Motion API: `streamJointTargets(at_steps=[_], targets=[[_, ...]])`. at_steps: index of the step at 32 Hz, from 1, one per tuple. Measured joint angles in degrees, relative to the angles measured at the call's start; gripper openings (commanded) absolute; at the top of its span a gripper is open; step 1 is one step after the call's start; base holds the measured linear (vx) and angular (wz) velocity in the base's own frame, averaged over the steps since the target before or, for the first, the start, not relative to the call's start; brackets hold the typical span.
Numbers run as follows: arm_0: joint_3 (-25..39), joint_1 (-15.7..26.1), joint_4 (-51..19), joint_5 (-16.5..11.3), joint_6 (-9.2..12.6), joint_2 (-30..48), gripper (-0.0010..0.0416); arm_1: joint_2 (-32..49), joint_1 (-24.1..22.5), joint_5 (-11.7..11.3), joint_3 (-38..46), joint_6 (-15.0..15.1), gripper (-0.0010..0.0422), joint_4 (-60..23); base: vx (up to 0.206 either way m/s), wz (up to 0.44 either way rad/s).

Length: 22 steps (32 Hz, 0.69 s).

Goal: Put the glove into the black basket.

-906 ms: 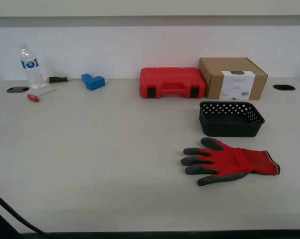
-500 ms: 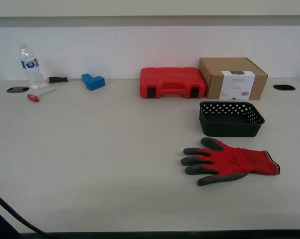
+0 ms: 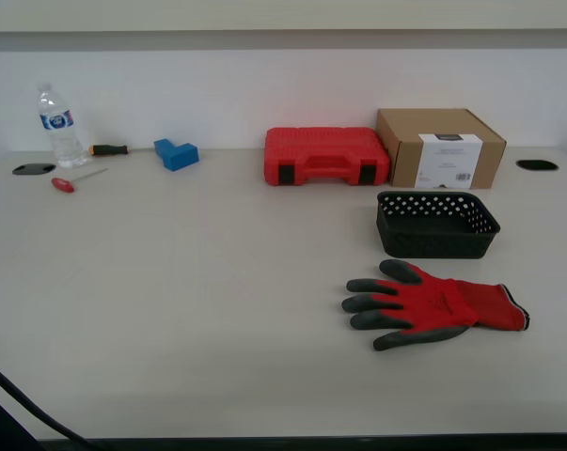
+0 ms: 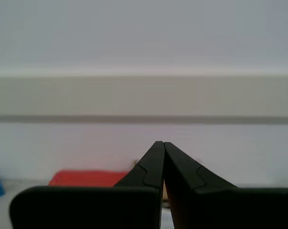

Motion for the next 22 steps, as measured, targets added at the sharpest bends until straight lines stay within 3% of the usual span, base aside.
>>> streamJointTargets(at_steps=[5, 8, 11, 15, 18, 22], targets=[[3.9, 0.0, -13.6, -0.8, -0.1, 0.0, 0.0001, 0.0, 0.0, 0.0, 0.0, 0.0, 0.0, 0.0, 0.0, 0.0], [5.5, 0.0, -22.0, -3.7, -0.2, 0.3, 0.0001, 0.0, 0.0, 0.0, 0.0, 0.0, 0.0, 0.0, 0.0, 0.0], [4.4, 0.0, -28.4, -6.2, 0.9, 0.7, 0.0001, 0.0, 0.0, 0.0, 0.0, 0.0, 0.0, 0.0, 0.0, 0.0], [1.7, 0.1, -37.1, -6.6, 2.0, 2.4, 0.0001, 0.0, 0.0, 0.0, 0.0, 0.0, 0.0, 0.0, 0.0, 0.0], [-0.6, 0.2, -40.7, -7.4, 3.5, 4.2, 0.0001, 0.0, 0.0, 0.0, 0.0, 0.0, 0.0, 0.0, 0.0, 0.0], [-2.8, 0.5, -41.4, -12.4, 5.6, 7.8, 0.0001, 0.0, 0.0, 0.0, 0.0, 0.0, 0.0, 0.0, 0.0, 0.0]])
